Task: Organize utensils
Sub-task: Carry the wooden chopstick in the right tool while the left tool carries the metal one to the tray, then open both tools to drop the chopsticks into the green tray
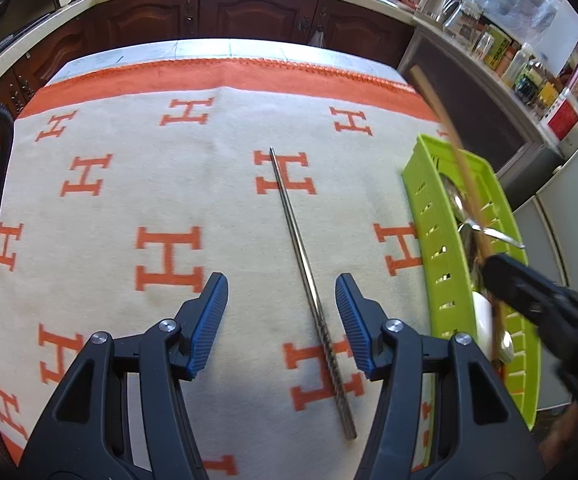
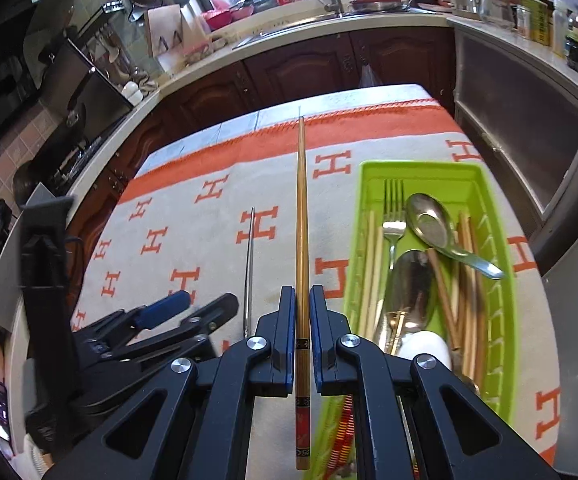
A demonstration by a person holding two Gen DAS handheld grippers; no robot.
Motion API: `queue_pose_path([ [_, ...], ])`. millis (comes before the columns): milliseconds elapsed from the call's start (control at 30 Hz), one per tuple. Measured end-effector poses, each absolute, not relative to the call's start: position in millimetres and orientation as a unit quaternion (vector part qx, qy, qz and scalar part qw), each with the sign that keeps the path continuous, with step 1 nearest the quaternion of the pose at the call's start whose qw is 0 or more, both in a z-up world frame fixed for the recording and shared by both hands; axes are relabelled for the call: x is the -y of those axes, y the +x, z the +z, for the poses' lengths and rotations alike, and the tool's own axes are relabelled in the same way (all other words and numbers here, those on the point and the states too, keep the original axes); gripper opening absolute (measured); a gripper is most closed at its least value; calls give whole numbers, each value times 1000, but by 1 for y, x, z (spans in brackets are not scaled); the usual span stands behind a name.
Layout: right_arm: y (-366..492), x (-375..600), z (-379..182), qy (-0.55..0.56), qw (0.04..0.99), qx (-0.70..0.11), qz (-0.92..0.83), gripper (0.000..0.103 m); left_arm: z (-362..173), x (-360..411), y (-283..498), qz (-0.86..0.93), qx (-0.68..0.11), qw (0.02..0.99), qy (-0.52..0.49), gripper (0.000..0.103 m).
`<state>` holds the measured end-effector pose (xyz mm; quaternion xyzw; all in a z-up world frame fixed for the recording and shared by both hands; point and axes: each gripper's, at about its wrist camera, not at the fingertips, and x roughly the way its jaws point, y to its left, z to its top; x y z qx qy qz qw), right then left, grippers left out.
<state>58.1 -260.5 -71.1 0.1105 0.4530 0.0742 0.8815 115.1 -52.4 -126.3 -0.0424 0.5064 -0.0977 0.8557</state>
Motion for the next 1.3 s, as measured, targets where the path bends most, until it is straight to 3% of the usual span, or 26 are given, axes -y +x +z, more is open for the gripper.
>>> queue_pose_path([
  [400, 30, 298, -58, 131, 885, -441, 64, 6, -145, 80, 115, -42, -501, 864, 19, 50],
  [467, 27, 301, -59, 135, 885, -442, 64, 6, -143, 79, 115, -43, -497, 867, 19, 31],
  [500, 25, 304, -59, 138, 884, -442, 64, 6, -143, 79, 114, -43, -496, 867, 20, 12],
  [533, 24, 305, -59, 141, 884, -442, 64, 6, -142, 79, 114, -43, -497, 867, 22, 5],
  [933, 10, 319, -60, 173, 881, -436, 60, 6, -133, 75, 98, -63, -502, 863, 5, 3],
  [1300, 2, 342, -77, 195, 871, -449, 34, 6, -71, 96, 69, -122, -459, 880, 2, 3],
])
